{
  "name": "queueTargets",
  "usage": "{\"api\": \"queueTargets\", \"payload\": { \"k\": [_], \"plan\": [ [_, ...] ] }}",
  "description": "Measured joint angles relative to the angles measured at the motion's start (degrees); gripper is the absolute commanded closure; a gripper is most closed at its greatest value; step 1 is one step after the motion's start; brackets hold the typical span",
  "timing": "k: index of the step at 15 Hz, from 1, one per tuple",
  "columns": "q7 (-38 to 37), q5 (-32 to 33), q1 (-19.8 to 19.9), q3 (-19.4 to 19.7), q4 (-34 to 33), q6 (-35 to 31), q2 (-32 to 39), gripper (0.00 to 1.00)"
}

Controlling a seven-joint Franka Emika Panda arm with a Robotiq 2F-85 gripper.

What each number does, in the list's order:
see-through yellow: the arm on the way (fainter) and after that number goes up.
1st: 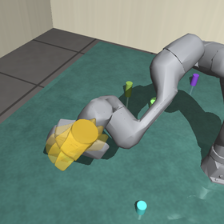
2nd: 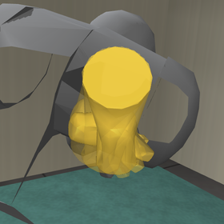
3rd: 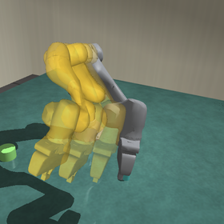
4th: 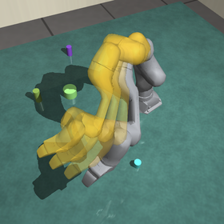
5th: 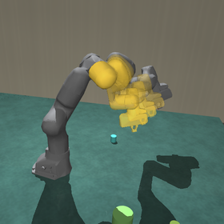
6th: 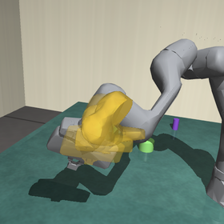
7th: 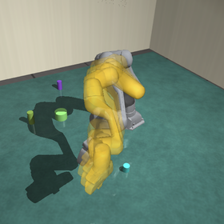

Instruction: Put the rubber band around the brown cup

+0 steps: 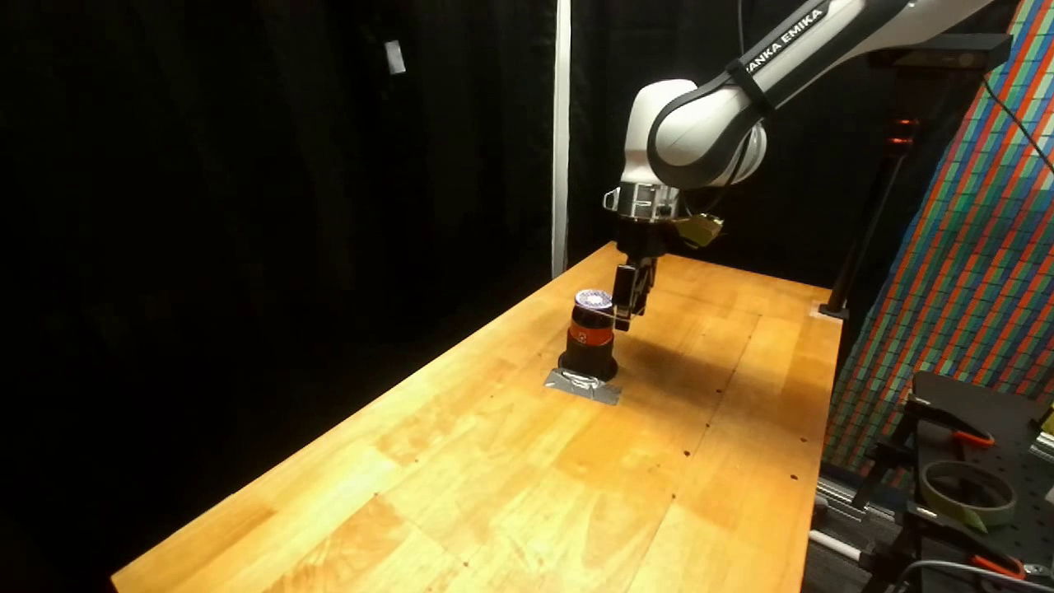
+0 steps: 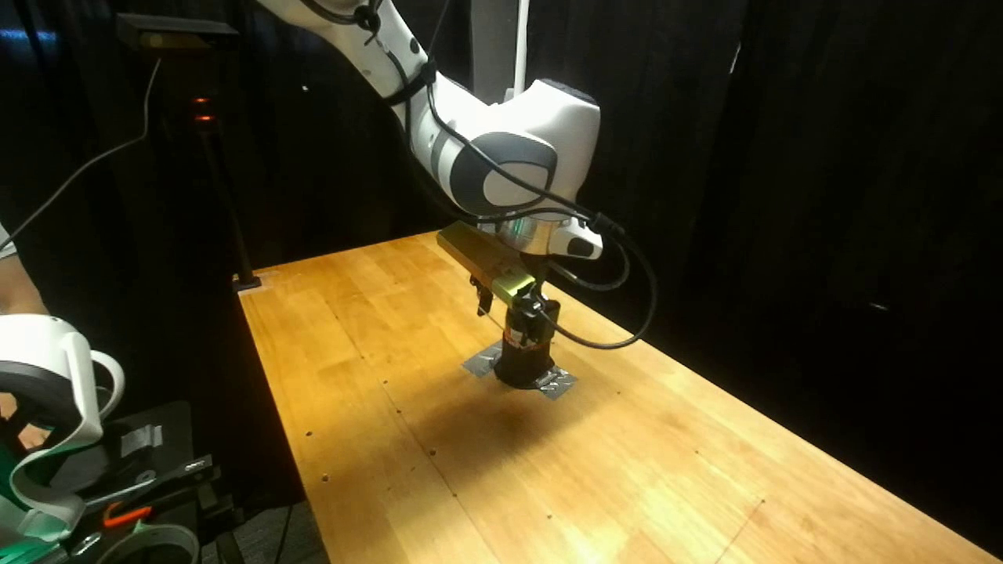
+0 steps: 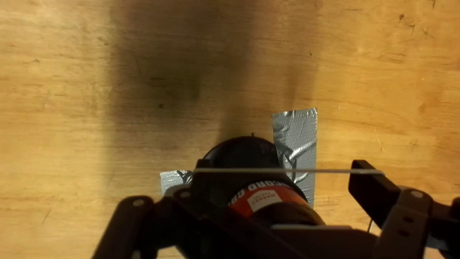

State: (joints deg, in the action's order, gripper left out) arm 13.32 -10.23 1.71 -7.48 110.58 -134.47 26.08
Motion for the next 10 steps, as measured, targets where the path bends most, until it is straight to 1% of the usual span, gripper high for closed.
{"api": "queueTargets", "payload": {
  "k": [3, 4, 5, 7, 8, 10],
  "plan": [
    [0.25, -0.54, 0.31, 0.0, 1.77, -3.09, -0.14, 0.0],
    [0.25, -0.56, 0.31, 0.0, 2.37, -4.48, -0.14, 0.25],
    [0.25, -0.56, 0.31, -0.01, 2.94, -5.77, -0.14, 0.26],
    [0.25, -0.57, 0.31, -0.05, 3.98, -8.32, -0.17, 0.42],
    [0.25, -0.57, 0.31, -0.09, 4.59, -9.64, -0.28, 0.51],
    [0.38, -0.68, 0.41, -0.21, 6.56, -13.03, -1.09, 0.65]
  ]
}}
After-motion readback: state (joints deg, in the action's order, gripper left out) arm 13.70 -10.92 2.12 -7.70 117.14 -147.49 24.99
